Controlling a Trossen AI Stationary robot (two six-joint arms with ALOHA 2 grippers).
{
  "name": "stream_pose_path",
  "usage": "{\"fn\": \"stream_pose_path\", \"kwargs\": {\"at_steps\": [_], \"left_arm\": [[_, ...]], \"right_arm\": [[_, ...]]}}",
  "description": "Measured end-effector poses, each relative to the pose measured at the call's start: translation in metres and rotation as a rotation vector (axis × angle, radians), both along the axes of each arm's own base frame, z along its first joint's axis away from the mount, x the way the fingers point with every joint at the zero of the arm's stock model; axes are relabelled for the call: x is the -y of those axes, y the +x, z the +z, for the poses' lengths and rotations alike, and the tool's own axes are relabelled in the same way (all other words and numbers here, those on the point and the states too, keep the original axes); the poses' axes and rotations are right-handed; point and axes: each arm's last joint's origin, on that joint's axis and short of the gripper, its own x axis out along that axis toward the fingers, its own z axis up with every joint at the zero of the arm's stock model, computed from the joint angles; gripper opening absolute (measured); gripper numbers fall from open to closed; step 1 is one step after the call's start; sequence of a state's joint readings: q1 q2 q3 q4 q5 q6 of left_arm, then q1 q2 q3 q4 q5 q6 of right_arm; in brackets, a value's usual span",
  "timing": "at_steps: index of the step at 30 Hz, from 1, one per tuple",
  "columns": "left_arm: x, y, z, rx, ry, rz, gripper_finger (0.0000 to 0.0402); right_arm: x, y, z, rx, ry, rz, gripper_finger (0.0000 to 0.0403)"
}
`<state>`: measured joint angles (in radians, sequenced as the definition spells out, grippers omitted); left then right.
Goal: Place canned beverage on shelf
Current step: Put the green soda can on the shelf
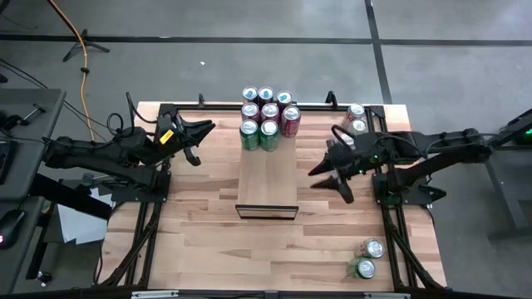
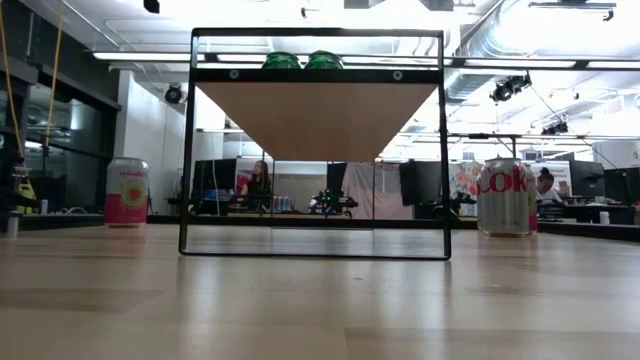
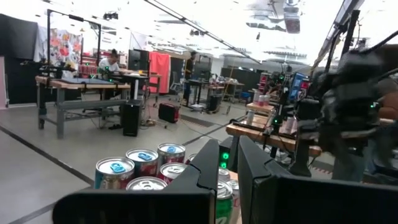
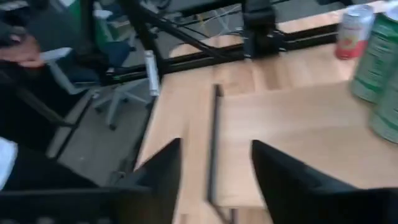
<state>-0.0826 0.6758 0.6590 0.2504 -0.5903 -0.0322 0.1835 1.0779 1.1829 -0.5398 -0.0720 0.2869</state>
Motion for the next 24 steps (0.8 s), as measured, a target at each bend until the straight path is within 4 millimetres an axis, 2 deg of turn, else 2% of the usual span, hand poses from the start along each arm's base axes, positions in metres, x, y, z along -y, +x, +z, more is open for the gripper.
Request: {"fn": "stream_pose_path", "kwargs": {"at_steps": [2,5,10,14,16,21,24], "left_arm": [[0.0,0.0,0.0,-0.001,0.001,-0.001,0.0001],[0.001,0.0,-0.001,-0.021,0.011,-0.002,0.0001],[0.0,-0.003,-0.005,-0.075,0.019,-0.007,0.0006],[0.001,-0.005,-0.008,-0.099,0.005,-0.03,0.0021],[0.001,-0.007,-0.008,-0.104,0.003,-0.046,0.0029],[0.002,-0.008,-0.008,-0.084,-0.027,-0.081,0.0047],[0.002,-0.007,-0.008,-0.085,-0.028,-0.102,0.0057]], "right_arm": [[-0.014,0.003,0.014,-0.046,-0.011,0.009,0.0237],[-0.038,0.011,0.023,-0.227,-0.062,0.013,0.029],[-0.086,0.023,0.024,-0.604,-0.034,0.031,0.0334],[-0.128,0.034,0.013,-0.851,0.062,0.031,0.0345],[-0.148,0.037,0.004,-0.964,0.121,-0.028,0.0346],[-0.196,0.03,-0.034,-1.324,0.254,-0.327,0.0346],[-0.223,0.02,-0.048,-1.436,0.352,-0.523,0.0346]]}}
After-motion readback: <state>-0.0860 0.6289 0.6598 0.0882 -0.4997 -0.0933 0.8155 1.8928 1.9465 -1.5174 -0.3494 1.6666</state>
